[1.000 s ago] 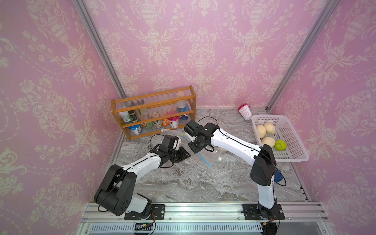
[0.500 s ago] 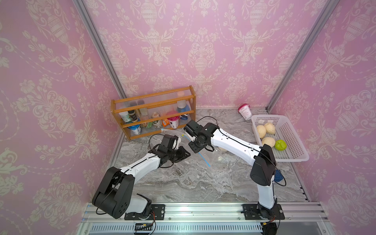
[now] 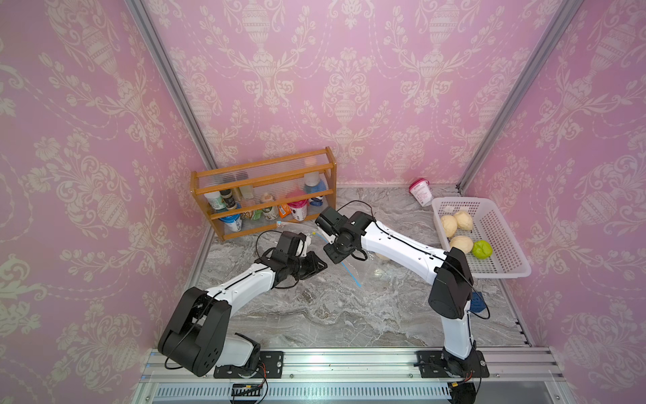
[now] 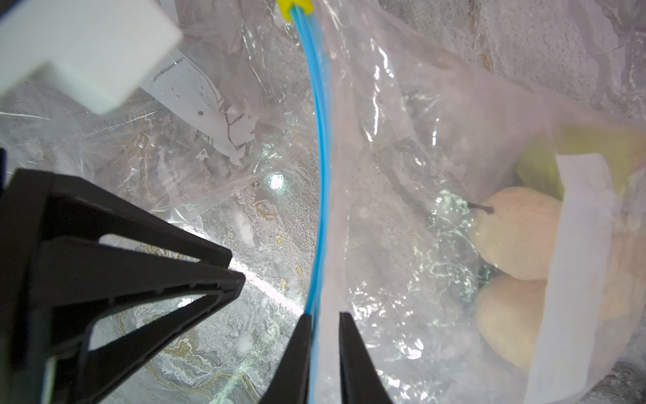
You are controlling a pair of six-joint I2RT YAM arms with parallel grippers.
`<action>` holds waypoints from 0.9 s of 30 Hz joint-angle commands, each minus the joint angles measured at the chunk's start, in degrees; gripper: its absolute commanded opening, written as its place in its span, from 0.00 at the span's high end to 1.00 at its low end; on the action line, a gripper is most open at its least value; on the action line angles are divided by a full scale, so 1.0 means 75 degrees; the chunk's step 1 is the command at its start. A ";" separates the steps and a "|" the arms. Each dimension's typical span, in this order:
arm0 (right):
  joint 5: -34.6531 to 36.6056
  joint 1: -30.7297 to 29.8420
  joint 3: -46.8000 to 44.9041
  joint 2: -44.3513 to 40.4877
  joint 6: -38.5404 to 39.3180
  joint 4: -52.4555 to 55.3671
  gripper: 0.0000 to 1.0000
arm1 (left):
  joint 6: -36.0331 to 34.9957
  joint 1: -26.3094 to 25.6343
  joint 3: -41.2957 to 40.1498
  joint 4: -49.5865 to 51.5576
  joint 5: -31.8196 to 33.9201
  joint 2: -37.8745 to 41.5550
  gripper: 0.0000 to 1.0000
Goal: Open the zip-top bag and take out the pear
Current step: Open the zipper of the food storage bag at the center of the board.
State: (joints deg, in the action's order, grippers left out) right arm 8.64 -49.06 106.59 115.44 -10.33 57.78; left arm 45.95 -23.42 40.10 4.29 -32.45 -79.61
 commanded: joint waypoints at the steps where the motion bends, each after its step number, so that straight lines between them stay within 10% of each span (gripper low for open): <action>1: -0.0182 -0.0053 0.0130 0.0185 -0.0110 0.0072 0.84 | 0.0035 0.0040 -0.0088 0.0011 0.0131 0.0164 0.77; 27: -0.2175 0.0891 -0.1769 -0.0975 -0.1180 -0.2043 1.00 | 0.0864 0.0029 -0.0479 -0.0698 0.0377 0.0803 0.51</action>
State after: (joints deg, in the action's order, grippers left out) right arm -3.03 -43.62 95.46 111.90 -15.99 46.65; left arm 49.63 -23.42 37.85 1.54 -30.96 -73.58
